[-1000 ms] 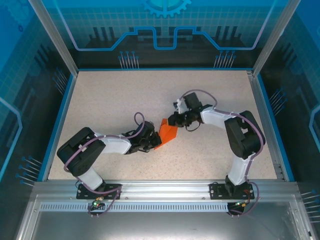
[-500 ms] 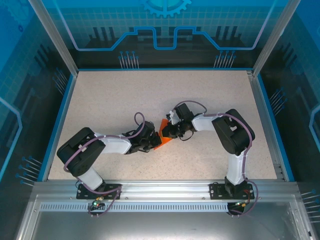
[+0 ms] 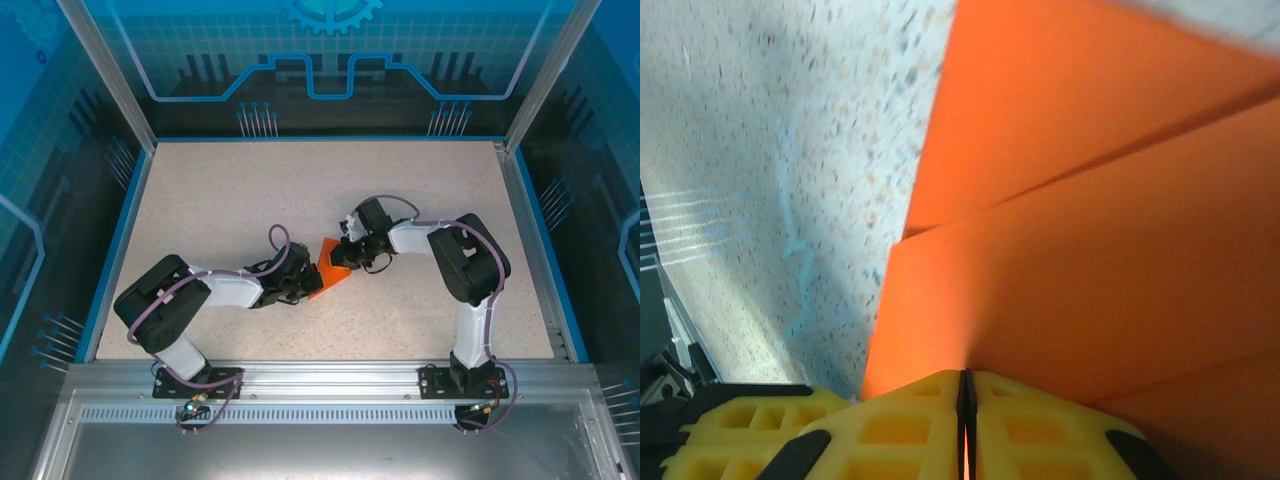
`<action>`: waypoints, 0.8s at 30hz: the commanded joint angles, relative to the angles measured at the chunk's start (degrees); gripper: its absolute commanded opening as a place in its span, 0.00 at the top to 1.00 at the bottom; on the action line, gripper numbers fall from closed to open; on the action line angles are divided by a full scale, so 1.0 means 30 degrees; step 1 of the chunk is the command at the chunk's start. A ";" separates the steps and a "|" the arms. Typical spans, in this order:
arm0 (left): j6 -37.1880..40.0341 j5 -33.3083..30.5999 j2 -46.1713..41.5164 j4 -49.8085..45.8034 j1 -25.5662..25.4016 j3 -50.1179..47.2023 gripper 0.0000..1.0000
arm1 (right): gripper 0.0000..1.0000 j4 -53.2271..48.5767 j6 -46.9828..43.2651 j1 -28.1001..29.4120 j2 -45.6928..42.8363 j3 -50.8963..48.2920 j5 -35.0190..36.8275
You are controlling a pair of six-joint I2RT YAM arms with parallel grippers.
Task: Fold a paper plane with a square sheet of paper (pick it up from the middle)
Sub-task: Fourth fold the wing at the center of the table.
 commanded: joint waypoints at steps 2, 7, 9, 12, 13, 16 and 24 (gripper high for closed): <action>-0.0198 -0.0770 0.0748 -0.4322 -0.0127 -0.1325 1.00 | 0.88 -0.0821 -0.0598 -0.1935 0.0893 0.0513 0.2498; 0.0184 -0.0572 0.0482 -0.5023 -0.0491 -0.0978 1.00 | 0.87 -0.3663 -0.0825 -0.2732 0.1655 0.2720 0.3478; 0.0119 -0.0565 0.0404 -0.4955 -0.0620 -0.1104 1.00 | 0.87 -0.3917 -0.0731 -0.3140 0.1987 0.3105 0.3318; -0.0011 -0.0500 0.0277 -0.4763 -0.0642 -0.1313 1.00 | 0.86 -0.3722 -0.0616 -0.3767 0.2122 0.3296 0.3026; -0.0004 -0.0485 0.0223 -0.4719 -0.0648 -0.1354 1.00 | 0.86 -0.3755 -0.0673 -0.3922 0.2108 0.3430 0.2837; 0.0121 -0.0502 0.0221 -0.4851 -0.0653 -0.1268 1.00 | 0.86 -0.4476 -0.1011 -0.4079 0.1724 0.4047 0.2278; 0.0043 -0.0514 0.0089 -0.5191 -0.0780 -0.0890 1.00 | 0.83 -0.4159 -0.1237 -0.3213 -0.2094 0.2523 0.1440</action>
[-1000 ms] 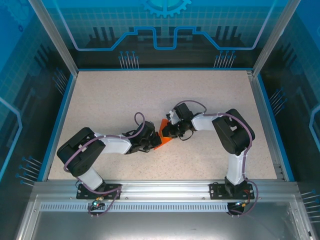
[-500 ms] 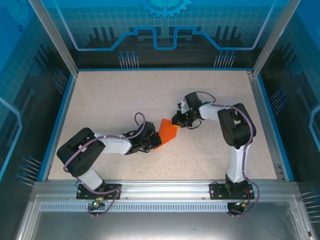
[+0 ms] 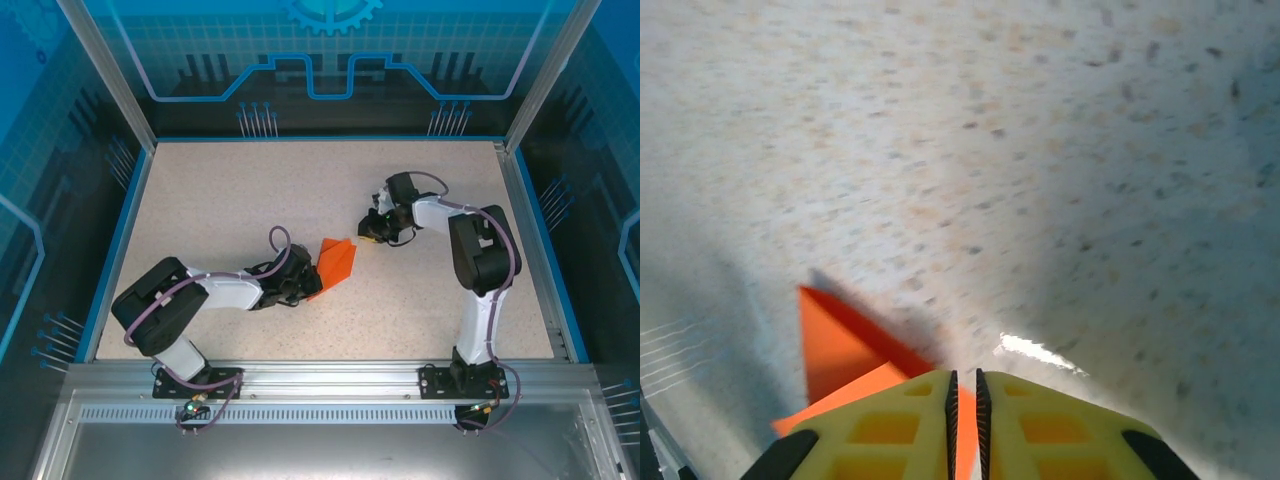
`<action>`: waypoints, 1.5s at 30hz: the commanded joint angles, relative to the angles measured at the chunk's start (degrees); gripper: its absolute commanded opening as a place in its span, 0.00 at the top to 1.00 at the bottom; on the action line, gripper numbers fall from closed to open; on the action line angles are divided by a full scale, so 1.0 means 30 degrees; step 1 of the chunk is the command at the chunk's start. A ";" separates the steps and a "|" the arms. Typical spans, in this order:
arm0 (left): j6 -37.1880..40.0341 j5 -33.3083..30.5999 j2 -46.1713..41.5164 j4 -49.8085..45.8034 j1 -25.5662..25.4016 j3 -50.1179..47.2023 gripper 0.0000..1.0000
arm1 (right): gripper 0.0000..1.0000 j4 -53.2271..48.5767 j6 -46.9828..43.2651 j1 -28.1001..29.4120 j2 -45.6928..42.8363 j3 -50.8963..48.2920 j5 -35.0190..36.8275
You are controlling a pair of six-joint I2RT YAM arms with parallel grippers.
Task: Fold a paper plane with a square sheet of paper (pick it up from the middle)
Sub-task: Fourth fold the wing at the center of the table.
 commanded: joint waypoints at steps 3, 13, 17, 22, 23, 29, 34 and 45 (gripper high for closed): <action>-0.0103 0.0048 0.0415 -0.4240 -0.0382 -0.0746 1.00 | 0.84 -0.0132 -0.0819 0.1668 -0.2380 -0.1044 -0.1063; -0.0055 0.0075 0.0342 -0.4451 -0.0487 0.0090 1.00 | 0.85 0.1884 0.1081 0.4067 -0.0561 -0.2278 -0.0257; -0.0973 -0.0098 -0.0018 -0.4002 -0.1231 -0.0306 0.99 | 0.85 0.2278 0.1032 0.4062 0.0341 -0.2683 -0.0233; -0.1713 -0.0809 -0.0376 -0.4131 -0.2684 -0.0234 0.96 | 0.85 0.1589 -0.0138 0.3921 0.0608 -0.2913 0.0125; -0.1887 -0.1063 -0.0551 -0.4289 -0.2840 -0.0220 0.96 | 0.85 0.1414 -0.0453 0.3887 0.0535 -0.2961 0.0185; -0.2480 -0.2300 -0.2494 -0.5212 -0.3183 -0.0388 0.84 | 0.84 0.0305 -0.2487 0.3770 0.0347 -0.2610 -0.0462; -0.2139 -0.3173 -0.5031 -0.6510 -0.3188 -0.0330 0.76 | 0.84 0.0365 -0.2682 0.3699 0.0426 -0.2486 -0.0958; -0.1052 -0.3785 -0.8207 -0.7658 -0.2869 -0.0423 0.61 | 0.80 0.1066 -0.1698 0.4005 -0.0482 -0.2412 -0.1612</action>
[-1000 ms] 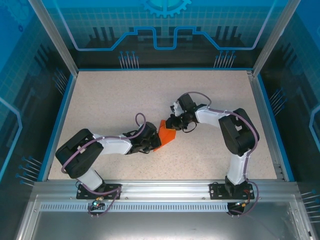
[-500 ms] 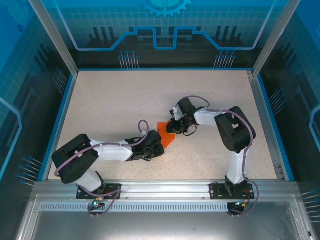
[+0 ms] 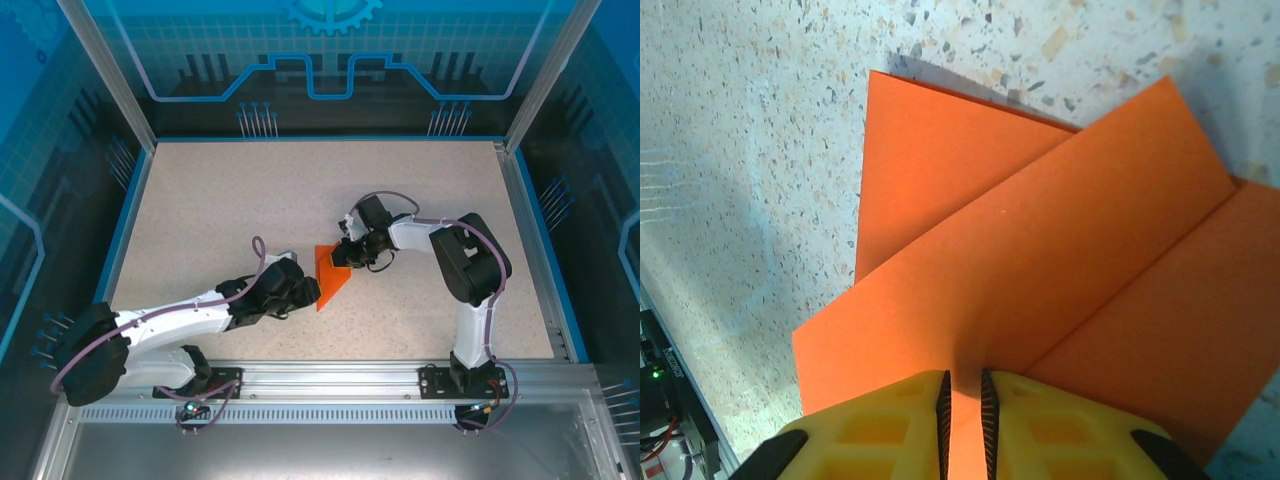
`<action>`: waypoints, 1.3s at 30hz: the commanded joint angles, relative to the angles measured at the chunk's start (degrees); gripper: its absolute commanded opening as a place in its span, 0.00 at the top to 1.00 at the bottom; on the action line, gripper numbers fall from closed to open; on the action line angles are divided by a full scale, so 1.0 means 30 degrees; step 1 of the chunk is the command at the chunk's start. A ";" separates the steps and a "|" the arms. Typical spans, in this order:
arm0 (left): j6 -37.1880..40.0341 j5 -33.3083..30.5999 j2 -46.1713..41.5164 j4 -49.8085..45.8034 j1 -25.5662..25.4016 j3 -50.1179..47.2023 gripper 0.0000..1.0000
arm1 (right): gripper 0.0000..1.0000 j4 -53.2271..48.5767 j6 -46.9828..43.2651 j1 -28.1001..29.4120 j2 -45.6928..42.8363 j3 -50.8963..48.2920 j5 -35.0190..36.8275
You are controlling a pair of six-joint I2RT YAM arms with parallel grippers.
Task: Fold a paper plane with a square sheet of paper (pick it up from the middle)
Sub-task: Fourth fold the wing at the center of the table.
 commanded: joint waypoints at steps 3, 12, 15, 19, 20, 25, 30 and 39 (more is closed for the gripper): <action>0.0921 -0.0294 -0.0681 -0.1054 0.0257 0.0173 0.59 | 0.79 -0.0876 0.0268 0.0270 -0.0781 0.0102 0.0200; 0.0690 -0.0210 -0.1725 -0.0966 0.1131 0.0640 0.32 | 0.76 -0.0958 0.0378 0.0338 -0.1474 -0.0001 0.0749; 0.0778 0.0095 -0.1658 -0.1083 0.1596 0.1131 0.28 | 0.75 -0.0825 0.0308 0.0325 -0.1759 -0.0135 0.0940; 0.0973 0.0152 -0.1267 -0.1759 0.2007 0.1674 0.25 | 0.75 -0.0616 0.0407 0.0336 -0.2275 -0.0543 0.1319; 0.0978 0.0463 -0.1132 -0.1622 0.2289 0.1653 0.26 | 0.75 -0.0570 0.0486 0.0338 -0.2425 -0.0687 0.1463; 0.1165 0.2025 -0.0501 -0.0312 0.3300 0.1813 0.25 | 0.75 -0.0420 0.0928 0.0206 -0.3360 -0.1405 0.2213; 0.0850 0.2063 -0.0102 -0.0392 0.3407 0.2249 0.25 | 0.74 -0.0397 0.1228 0.0031 -0.3848 -0.1850 0.2739; -0.0369 0.1637 -0.0662 -0.2071 0.3399 0.3674 0.11 | 0.73 0.0177 0.1882 0.0071 -0.5072 -0.2710 0.3350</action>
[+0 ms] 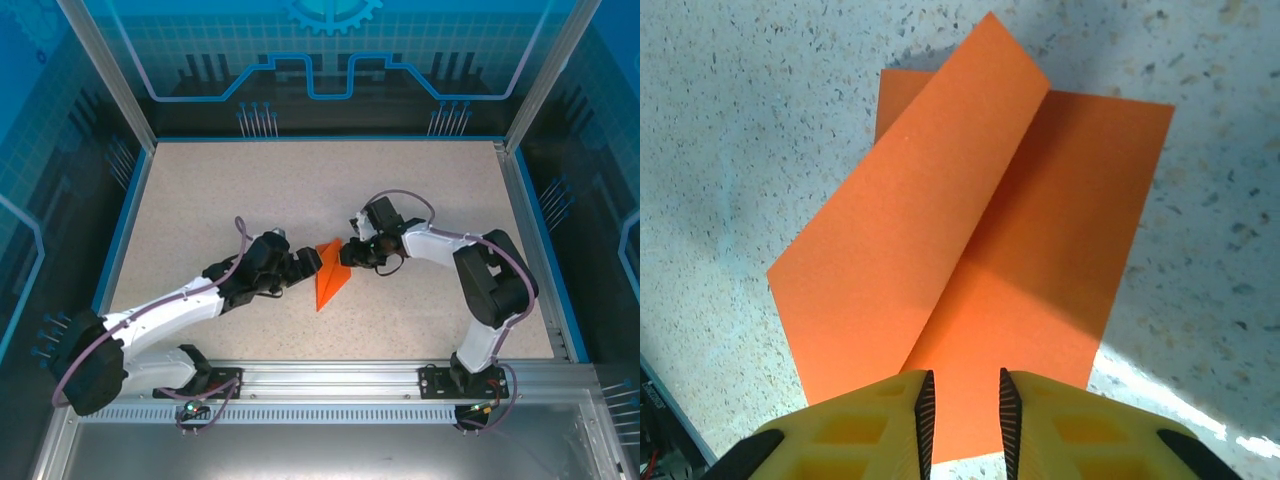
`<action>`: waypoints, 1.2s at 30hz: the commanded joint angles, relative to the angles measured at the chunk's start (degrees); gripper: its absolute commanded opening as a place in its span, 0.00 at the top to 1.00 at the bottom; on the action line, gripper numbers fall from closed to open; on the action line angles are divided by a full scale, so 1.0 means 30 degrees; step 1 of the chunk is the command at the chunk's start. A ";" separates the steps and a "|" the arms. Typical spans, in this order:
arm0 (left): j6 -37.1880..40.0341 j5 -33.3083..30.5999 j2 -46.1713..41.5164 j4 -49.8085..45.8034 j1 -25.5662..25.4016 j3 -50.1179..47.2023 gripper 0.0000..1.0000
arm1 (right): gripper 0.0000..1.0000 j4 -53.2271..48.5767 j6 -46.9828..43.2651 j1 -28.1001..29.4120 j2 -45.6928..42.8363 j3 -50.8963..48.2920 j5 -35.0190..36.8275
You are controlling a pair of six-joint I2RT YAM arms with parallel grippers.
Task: Fold a paper plane with a square sheet of paper (pick it up from the middle)
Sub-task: Fourth fold the wing at the center of the table, then turn over the paper at the center of the table.
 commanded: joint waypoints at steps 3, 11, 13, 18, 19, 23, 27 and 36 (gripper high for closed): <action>-0.0711 -0.0334 0.0400 -0.2627 0.0183 0.2873 0.10 | 0.71 0.0323 0.0315 -0.0057 -0.1567 -0.0517 0.0722; -0.2176 -0.0243 0.2033 -0.4786 0.0144 0.6407 0.09 | 0.70 -0.0182 0.0213 0.0294 -0.1002 0.0312 0.0641; -0.2503 -0.0520 0.2228 -0.5239 0.0166 0.7101 0.08 | 0.70 -0.0263 0.0242 0.0497 -0.0768 0.0666 0.0596; -0.1999 -0.0436 0.2541 -0.5685 0.0341 0.7912 0.05 | 0.70 -0.0702 -0.0043 0.0917 -0.0581 0.1343 0.0802; -0.1889 -0.0420 0.2512 -0.5577 0.0367 0.7997 0.05 | 0.70 -0.0752 -0.0079 0.0950 -0.0597 0.1434 0.0813; -0.1256 -0.0246 0.2171 -0.5512 0.0357 0.8284 0.04 | 0.70 -0.0889 -0.0164 0.0982 -0.0898 0.1474 0.0960; -0.1044 -0.0878 0.1173 -0.5975 0.0353 0.7834 0.03 | 0.70 -0.1003 -0.0165 0.0948 -0.1033 0.1200 0.1077; 0.0550 -0.0894 -0.0184 -0.4265 0.0367 0.5473 0.02 | 0.70 0.0589 0.1271 0.0200 -0.0597 0.0145 -0.0525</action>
